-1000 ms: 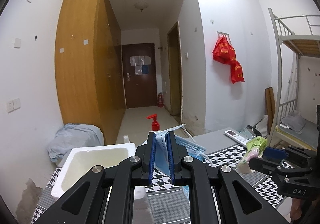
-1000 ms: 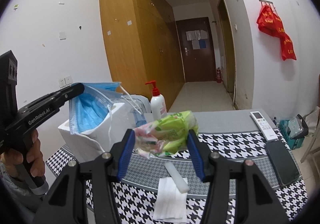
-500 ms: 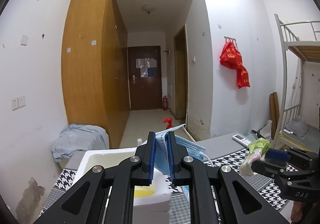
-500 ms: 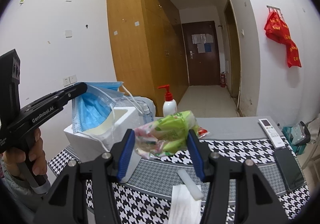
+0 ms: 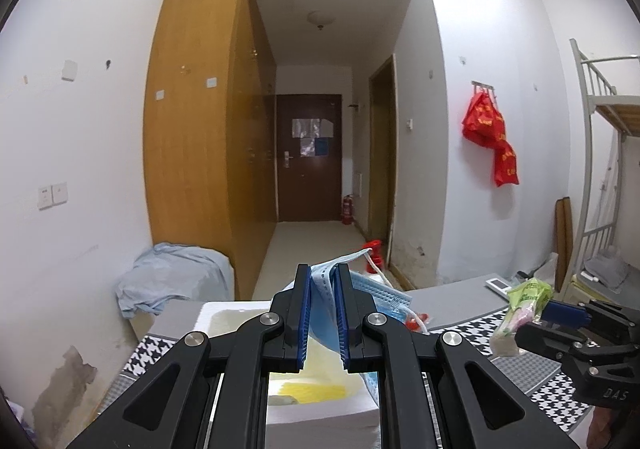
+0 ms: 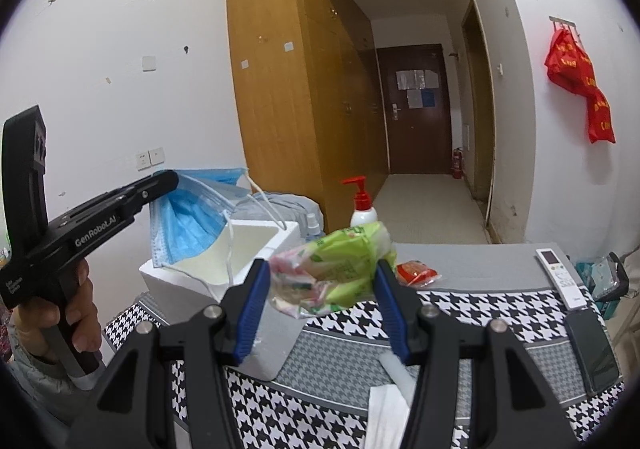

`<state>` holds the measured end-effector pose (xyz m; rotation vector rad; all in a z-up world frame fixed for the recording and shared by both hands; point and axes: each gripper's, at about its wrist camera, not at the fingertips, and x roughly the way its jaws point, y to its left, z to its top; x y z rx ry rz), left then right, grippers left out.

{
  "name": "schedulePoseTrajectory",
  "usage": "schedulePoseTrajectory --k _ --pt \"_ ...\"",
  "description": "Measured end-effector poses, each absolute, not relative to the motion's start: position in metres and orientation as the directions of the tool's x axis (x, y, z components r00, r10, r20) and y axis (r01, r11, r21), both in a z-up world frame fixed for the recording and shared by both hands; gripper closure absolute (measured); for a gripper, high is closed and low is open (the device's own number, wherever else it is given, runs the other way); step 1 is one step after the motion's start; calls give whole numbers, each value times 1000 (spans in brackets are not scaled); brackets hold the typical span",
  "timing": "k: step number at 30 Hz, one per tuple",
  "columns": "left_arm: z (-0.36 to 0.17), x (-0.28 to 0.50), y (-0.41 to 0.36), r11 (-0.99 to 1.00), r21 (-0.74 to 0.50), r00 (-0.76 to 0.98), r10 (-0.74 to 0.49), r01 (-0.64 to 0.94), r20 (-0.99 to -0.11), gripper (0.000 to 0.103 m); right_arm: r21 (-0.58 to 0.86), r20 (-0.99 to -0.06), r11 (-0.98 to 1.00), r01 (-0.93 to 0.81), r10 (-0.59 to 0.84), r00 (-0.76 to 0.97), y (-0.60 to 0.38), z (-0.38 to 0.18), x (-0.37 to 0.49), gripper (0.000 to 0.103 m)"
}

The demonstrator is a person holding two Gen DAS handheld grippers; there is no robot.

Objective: Organize soft objects
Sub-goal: 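Lift the mask and snack pack and carry both toward the foam box, then lower the blue mask into the foam box and open the left gripper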

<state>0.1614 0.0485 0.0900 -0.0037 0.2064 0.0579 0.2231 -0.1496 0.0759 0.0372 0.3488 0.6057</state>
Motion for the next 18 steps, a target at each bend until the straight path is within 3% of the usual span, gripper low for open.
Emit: schedulePoseTrajectory --k 18 --pt "75 178 88 986 -6 957 159 -166 -242 90 104 -314 783 -613 611 727 -107 81 224 45"
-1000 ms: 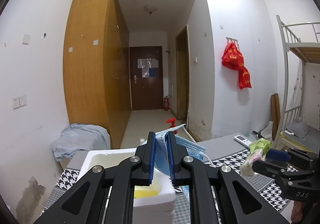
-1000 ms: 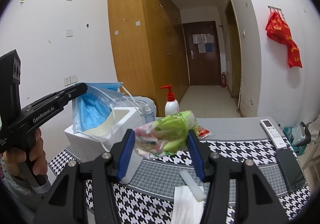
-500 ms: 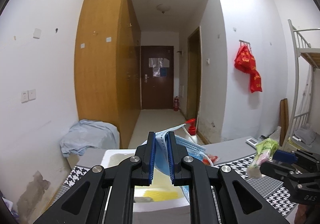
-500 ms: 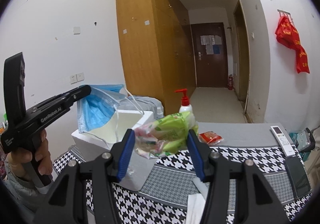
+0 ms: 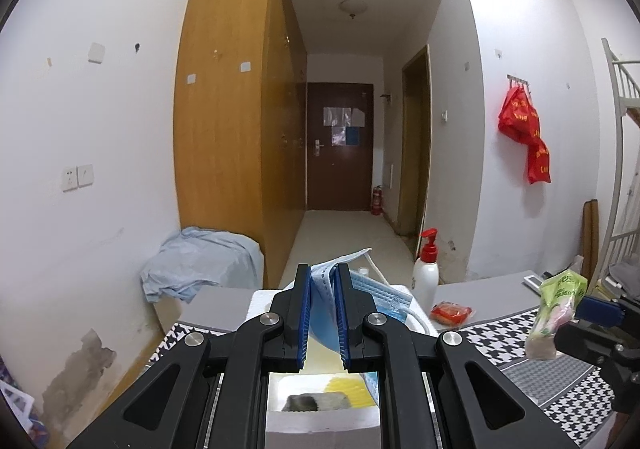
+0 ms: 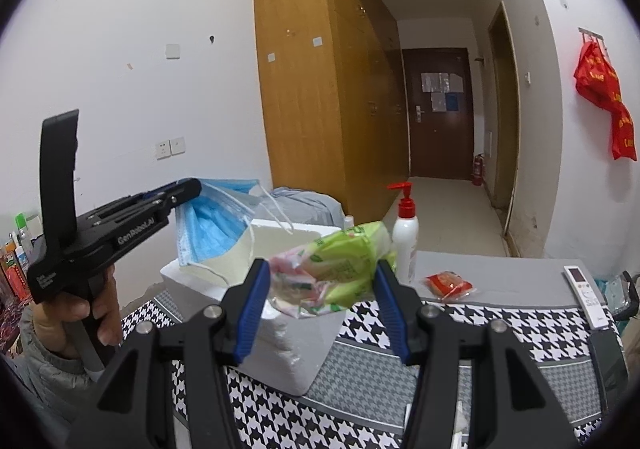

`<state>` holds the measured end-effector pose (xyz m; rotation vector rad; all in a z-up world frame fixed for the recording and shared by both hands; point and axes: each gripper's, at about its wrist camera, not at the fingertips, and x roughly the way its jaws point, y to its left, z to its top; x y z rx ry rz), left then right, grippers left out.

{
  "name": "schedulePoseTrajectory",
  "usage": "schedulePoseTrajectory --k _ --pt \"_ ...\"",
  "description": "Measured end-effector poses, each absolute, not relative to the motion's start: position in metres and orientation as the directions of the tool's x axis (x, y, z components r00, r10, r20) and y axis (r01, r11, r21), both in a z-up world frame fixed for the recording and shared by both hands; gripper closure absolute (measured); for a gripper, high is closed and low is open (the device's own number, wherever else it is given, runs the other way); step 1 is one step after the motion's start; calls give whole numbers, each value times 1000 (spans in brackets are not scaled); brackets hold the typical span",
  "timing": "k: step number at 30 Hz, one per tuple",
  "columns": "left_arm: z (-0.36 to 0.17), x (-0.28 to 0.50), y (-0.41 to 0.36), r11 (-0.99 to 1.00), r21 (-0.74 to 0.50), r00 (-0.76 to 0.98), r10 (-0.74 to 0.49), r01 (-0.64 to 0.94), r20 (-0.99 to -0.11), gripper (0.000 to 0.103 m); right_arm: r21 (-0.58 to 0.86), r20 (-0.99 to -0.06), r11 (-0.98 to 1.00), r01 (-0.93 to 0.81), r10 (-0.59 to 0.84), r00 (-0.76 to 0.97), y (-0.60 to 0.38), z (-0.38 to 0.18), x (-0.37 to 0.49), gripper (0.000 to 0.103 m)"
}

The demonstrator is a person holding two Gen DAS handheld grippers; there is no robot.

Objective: Organize soft objects
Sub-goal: 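Lower the blue mask into the foam box and open the left gripper, then lower the green snack pack into the foam box and open the right gripper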

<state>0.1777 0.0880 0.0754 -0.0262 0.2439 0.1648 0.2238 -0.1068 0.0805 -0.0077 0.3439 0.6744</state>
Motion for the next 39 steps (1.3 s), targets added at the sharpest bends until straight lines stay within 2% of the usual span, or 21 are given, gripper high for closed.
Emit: schedulePoseTrajectory --k 9,12,14,18,20,22,25,29,39 --pt "67 188 95 982 -11 944 176 -187 -278 90 98 -330 782 -616 609 721 -97 79 228 45" --pt "64 193 98 982 -7 938 179 -189 -296 84 97 -334 783 -615 607 721 -94 79 229 45" --pt "61 195 99 984 -2 936 169 -179 -308 70 98 -337 784 -613 606 720 -92 79 230 45" --pt "58 194 103 985 -11 937 163 -175 -309 61 93 -349 786 -611 601 719 -86 78 232 45" --pt "57 193 106 986 -17 939 154 -167 -308 28 93 -354 786 -611 600 717 -83 77 234 45" --pt "57 188 110 986 -37 946 143 -161 -291 16 90 -356 786 -611 599 717 -80 77 235 45" --pt "58 183 114 985 -33 947 152 -168 -283 6 87 -360 786 -612 597 717 -74 78 237 45" --pt "59 176 123 982 -32 948 170 -186 -268 1 85 -361 787 -611 596 717 -66 80 238 45" --pt "57 169 139 974 -23 938 211 -225 -275 1 68 -371 784 -617 594 714 -44 80 243 45"
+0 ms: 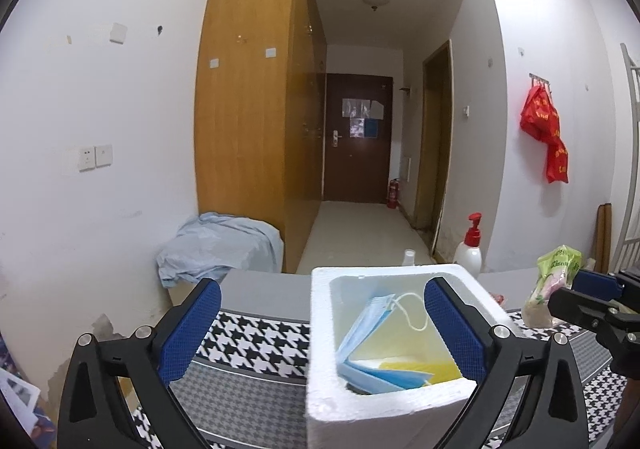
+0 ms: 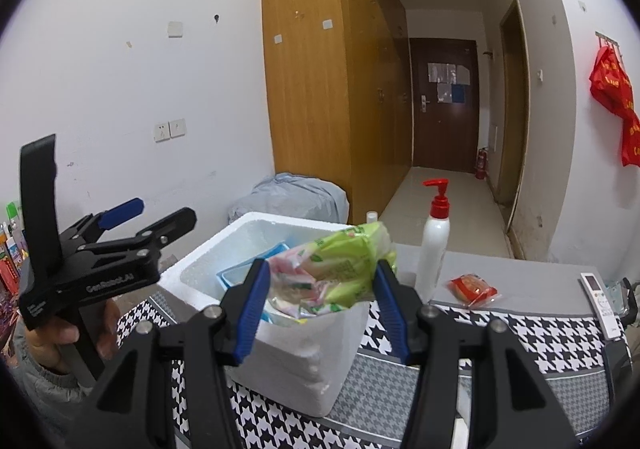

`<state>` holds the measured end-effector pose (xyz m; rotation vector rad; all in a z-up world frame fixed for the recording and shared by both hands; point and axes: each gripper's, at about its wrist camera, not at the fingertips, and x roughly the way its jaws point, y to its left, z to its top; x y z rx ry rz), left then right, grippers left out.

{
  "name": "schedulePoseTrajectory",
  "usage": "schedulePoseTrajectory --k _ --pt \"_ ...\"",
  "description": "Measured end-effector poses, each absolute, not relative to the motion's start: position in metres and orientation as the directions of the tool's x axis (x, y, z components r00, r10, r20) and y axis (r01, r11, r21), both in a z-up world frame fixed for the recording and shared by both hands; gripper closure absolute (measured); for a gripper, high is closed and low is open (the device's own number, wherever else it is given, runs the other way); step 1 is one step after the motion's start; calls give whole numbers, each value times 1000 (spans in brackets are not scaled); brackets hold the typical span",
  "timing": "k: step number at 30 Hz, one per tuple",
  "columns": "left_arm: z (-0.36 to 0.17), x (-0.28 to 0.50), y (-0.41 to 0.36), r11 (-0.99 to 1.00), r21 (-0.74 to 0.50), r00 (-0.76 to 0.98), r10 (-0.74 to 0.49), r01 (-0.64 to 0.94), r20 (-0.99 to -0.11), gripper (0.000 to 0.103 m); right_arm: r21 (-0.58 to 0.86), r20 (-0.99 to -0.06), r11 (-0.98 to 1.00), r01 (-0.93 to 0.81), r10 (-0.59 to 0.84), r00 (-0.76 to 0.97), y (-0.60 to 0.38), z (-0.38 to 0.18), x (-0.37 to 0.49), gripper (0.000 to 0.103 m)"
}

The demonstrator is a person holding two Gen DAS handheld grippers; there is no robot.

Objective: Organize soft objects
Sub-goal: 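Lower the green snack pack into the foam box and open the right gripper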

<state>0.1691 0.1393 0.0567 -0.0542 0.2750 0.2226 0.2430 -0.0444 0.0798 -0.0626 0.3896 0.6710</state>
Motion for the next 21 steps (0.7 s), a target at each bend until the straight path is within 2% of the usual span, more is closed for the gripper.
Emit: schedulePoseTrajectory --k 21 --pt "54 148 167 962 -23 930 257 -272 -262 1 70 -373 760 -647 621 689 -8 81 248 45"
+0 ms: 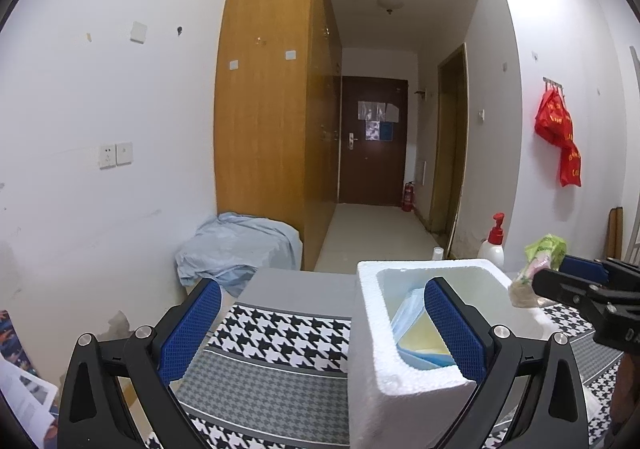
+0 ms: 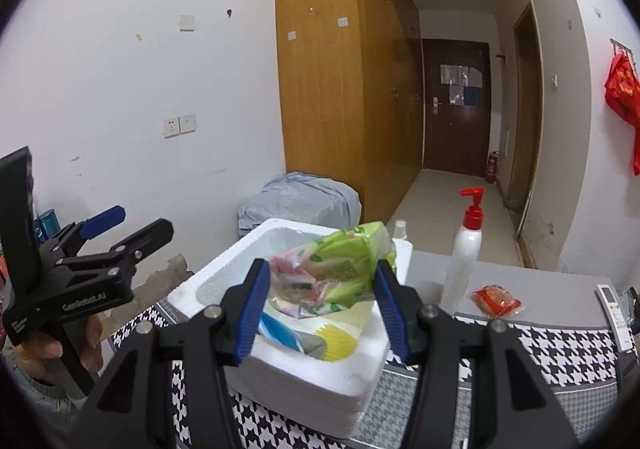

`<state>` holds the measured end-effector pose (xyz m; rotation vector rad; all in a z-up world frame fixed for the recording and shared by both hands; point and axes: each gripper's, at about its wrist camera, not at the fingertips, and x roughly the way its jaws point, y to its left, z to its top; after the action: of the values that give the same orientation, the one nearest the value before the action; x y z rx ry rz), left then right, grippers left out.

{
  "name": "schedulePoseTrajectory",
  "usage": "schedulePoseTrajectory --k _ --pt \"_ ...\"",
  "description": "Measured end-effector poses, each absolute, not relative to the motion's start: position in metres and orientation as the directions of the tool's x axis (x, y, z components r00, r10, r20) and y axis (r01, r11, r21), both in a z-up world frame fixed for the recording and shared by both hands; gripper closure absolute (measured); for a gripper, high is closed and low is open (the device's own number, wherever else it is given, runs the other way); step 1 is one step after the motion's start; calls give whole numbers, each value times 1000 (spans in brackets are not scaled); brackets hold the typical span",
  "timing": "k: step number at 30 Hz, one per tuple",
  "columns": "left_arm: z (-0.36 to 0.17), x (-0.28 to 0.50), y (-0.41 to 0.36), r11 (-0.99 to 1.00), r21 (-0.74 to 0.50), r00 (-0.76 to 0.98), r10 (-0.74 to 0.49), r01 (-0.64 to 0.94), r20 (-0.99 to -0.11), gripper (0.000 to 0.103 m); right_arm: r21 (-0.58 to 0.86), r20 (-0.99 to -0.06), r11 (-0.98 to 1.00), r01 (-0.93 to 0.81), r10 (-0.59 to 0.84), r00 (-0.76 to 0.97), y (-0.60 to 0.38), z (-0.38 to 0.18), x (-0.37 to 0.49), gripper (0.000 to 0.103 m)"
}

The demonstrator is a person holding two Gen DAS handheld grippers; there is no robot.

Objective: Organize soft objects
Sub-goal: 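Lower the green snack pack into the foam box and open the right gripper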

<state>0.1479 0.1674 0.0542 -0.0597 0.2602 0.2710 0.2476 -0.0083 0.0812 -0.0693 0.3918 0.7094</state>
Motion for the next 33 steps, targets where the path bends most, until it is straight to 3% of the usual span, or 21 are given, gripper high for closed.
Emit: schedulePoseTrajectory --k 26,30,33 --pt "48 131 183 955 -16 919 281 -297 -276 1 42 -431 771 -635 588 685 38 67 268 45" --pt "49 129 181 954 -20 920 283 -299 -270 1 12 -448 772 -636 573 686 42 64 267 24" --pt "48 128 181 953 -20 919 285 -301 -272 1 -1 -440 767 -641 575 690 43 65 262 20"
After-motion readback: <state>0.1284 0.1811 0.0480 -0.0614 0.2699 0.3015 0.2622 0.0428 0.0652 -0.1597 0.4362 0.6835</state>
